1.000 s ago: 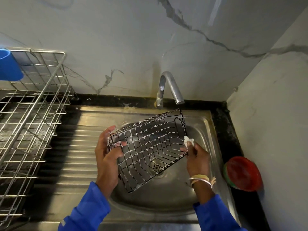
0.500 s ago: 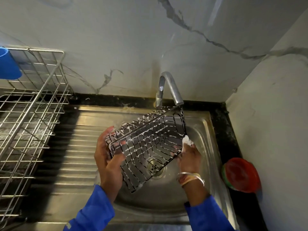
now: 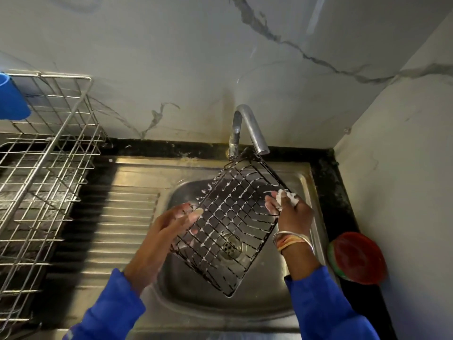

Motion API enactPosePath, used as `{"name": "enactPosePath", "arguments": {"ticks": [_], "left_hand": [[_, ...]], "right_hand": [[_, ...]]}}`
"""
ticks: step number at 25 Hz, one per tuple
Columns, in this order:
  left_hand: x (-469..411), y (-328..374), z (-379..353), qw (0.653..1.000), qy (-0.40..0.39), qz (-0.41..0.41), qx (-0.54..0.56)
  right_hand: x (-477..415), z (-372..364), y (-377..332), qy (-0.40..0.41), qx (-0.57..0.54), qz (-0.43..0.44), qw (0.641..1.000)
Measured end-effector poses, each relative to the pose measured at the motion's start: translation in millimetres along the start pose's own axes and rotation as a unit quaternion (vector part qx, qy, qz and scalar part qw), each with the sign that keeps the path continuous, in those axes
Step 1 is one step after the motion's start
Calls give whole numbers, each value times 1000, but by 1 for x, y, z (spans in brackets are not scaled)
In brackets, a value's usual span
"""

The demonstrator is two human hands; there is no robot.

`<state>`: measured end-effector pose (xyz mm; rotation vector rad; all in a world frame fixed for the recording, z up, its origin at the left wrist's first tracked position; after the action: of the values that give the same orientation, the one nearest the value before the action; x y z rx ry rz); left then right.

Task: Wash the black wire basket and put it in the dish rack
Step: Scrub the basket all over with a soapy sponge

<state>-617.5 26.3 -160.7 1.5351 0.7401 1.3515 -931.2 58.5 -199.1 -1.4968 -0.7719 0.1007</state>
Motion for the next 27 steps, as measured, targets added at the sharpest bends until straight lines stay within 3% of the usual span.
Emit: {"name": "enactPosePath", "arguments": {"ticks": [4, 8, 12, 14, 17, 20, 24, 27], "left_hand": [[-8, -10, -19, 984, -56, 70, -151], [-7, -23, -21, 992, 52, 83, -83], [3, -22, -29, 990, 131, 49, -22], [2, -16, -26, 986, 166, 31, 3], [-1, -7, -13, 980, 197, 5, -12], [0, -5, -4, 976, 215, -13, -40], [11, -2, -23, 978, 194, -36, -65], [22, 4, -47, 981, 166, -72, -75]], "right_hand": [[2, -19, -16, -34, 47, 23, 998], [4, -34, -19, -68, 78, 35, 994], [14, -32, -7, -68, 262, 97, 958], [46, -27, 21, -108, 264, 60, 957], [87, -10, 43, -153, 183, -5, 971], [57, 20, 43, -27, 145, -23, 989], [32, -22, 22, -35, 203, 12, 978], [7, -33, -26, 52, 206, 106, 971]]}}
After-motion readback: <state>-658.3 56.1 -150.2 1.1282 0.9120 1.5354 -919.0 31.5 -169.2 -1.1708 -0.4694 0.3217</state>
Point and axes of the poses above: each hand's wrist, its own x-axis away from the middle knuckle, its own z-axis out of the back of the hand, y = z × x, the point moved 10 cm from there along -x, towards the middle knuckle, and after that the axes turned 6 degrees about y, right-handed, at the moved point
